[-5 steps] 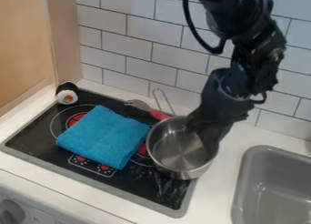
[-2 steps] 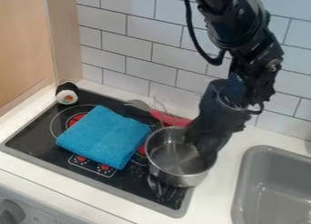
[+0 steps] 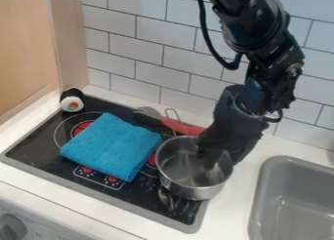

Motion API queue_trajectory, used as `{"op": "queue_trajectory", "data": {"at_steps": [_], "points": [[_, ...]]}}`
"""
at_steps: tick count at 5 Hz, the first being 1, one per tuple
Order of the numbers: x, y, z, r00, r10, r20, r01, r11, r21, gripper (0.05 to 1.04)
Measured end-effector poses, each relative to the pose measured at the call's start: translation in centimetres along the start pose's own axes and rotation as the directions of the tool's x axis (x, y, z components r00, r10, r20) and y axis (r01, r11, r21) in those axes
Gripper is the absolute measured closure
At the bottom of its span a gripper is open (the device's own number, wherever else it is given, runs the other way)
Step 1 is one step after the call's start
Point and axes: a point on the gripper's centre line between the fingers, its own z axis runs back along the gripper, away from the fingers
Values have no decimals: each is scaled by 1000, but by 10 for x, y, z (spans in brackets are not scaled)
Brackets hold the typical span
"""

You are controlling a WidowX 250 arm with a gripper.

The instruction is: Move the silver pot to the right side of the blue towel

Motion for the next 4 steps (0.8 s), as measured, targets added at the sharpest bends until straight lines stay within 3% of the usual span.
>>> {"op": "queue_trajectory", "data": {"at_steps": [1,2,4], "points": [[-1,3,-1,1000,-2,-2,2,1000,9,59],[4,10,14,1000,15,24,-14,1000,-28,78],[15,14,60,998,36,57,-27,988,-149,85]]}}
